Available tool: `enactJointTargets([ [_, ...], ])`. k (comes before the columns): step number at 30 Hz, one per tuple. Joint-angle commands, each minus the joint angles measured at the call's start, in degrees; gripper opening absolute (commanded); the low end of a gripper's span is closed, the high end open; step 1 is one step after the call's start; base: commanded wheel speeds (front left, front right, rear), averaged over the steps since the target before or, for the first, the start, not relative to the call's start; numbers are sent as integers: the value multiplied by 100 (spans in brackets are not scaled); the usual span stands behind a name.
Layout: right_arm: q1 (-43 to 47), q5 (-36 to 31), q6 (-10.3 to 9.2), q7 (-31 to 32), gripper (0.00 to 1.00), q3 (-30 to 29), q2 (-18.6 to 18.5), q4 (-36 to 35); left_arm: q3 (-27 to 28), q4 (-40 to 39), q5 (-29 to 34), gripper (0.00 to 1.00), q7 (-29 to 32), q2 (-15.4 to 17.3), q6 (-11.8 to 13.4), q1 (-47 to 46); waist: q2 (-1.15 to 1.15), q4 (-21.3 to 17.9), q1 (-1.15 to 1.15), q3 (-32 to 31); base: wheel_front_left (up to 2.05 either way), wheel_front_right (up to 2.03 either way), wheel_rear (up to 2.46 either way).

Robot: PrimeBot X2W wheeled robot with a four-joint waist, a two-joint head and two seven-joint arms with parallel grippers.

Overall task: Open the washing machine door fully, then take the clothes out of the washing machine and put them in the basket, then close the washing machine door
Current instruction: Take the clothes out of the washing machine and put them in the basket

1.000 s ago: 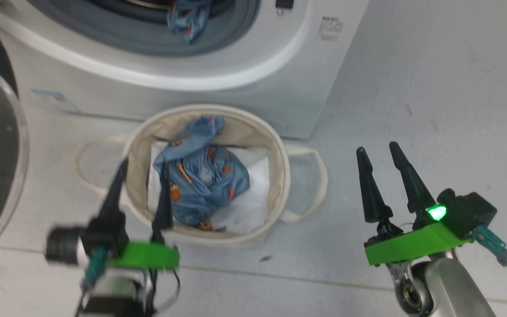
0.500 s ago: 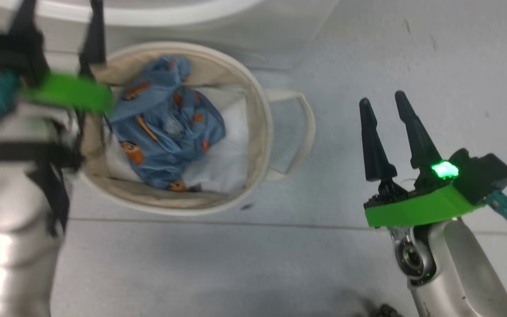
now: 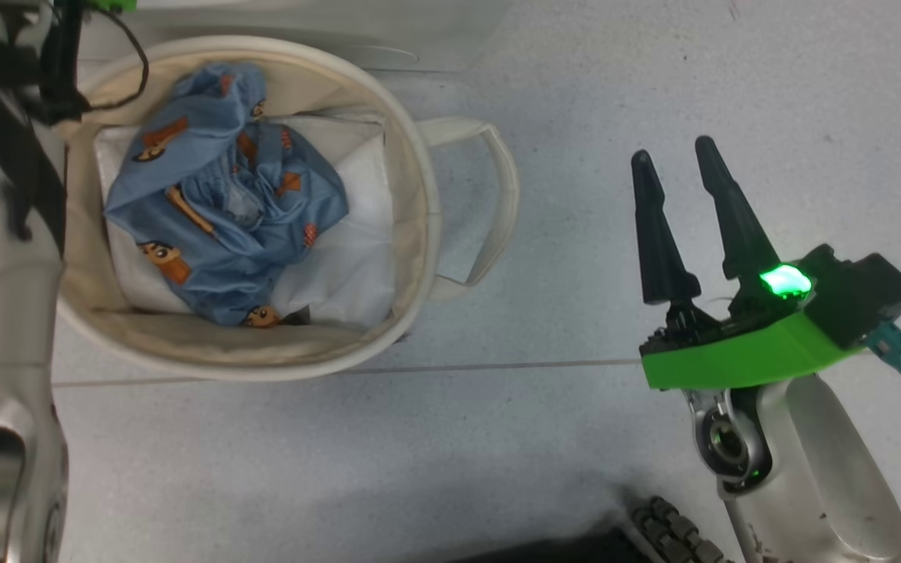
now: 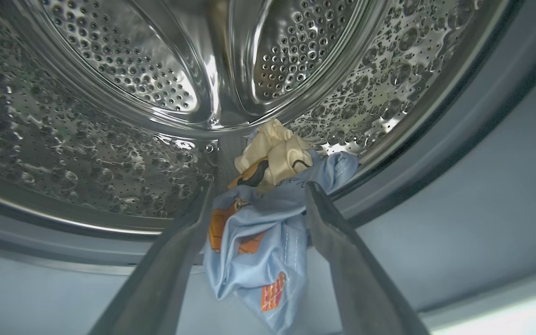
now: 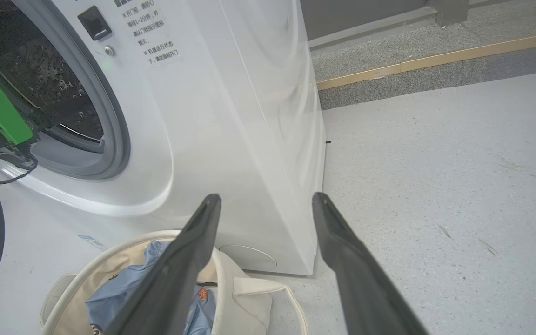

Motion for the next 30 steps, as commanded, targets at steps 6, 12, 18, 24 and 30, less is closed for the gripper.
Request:
enactJointTargets([
  [6,-74,91,3,-69,100,170,30,-260,-134,495,133,100,218,181,-35,-639,0,-142,-1,214,0,0,0],
  [12,-175,150,3,-69,100,133,30,-357,-229,1063,125,100,381,165,-58,-1073,0,-228,-1,438,0,0,0],
  [18,-231,179,3,-69,100,165,30,-396,-396,1530,386,100,273,310,269,-1363,0,-285,-1,583,0,0,0],
  [24,-250,154,3,-69,100,121,30,-428,-481,1924,402,0,143,302,289,-1537,0,-283,-1,639,0,0,0],
  [30,-284,88,3,-69,100,109,30,-416,-576,2084,413,0,-259,250,292,-1664,0,-192,-1,609,0,0,0],
])
